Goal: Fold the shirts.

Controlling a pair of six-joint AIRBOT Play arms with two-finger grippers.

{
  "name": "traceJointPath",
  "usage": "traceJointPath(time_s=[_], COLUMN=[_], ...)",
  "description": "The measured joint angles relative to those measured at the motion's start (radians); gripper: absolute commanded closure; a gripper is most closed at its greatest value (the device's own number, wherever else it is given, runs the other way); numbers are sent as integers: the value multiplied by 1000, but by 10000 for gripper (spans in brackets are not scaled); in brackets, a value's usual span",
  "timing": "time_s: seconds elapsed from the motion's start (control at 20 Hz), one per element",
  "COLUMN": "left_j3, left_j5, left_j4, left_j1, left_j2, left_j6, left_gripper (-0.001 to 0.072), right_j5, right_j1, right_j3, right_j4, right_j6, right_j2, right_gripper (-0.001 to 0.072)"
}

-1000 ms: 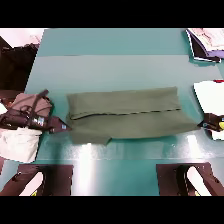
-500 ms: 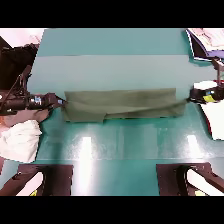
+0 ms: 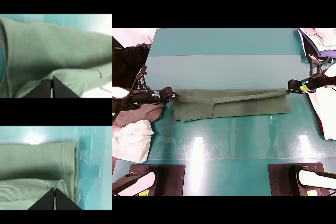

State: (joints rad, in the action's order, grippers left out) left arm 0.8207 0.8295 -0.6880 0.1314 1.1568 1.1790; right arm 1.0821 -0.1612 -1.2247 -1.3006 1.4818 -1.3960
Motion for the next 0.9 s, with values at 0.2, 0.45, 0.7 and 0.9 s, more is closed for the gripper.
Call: traceJointPath(time_s=[0.2,0.45,0.7,0.9], left_j3=[7,68,106,113], left_j5=[-67,-21,102,170], left_j4=[36,64,67,67], left_j1=[1,1,1,1], left_j2=[38,50,53,53], left_j6=[-5,-7,-33,-47], left_gripper=[186,540,681,681], right_j5=[-13,62,207,272], right_j1=[-1,-62,-187,-283], right_j3=[-48,-120,-100,-26], right_j4=[47,163,197,303], right_j6=[-1,-64,-132,-219], right_j2=[-58,-88,-113,-171], right_gripper=[344,317,177,183])
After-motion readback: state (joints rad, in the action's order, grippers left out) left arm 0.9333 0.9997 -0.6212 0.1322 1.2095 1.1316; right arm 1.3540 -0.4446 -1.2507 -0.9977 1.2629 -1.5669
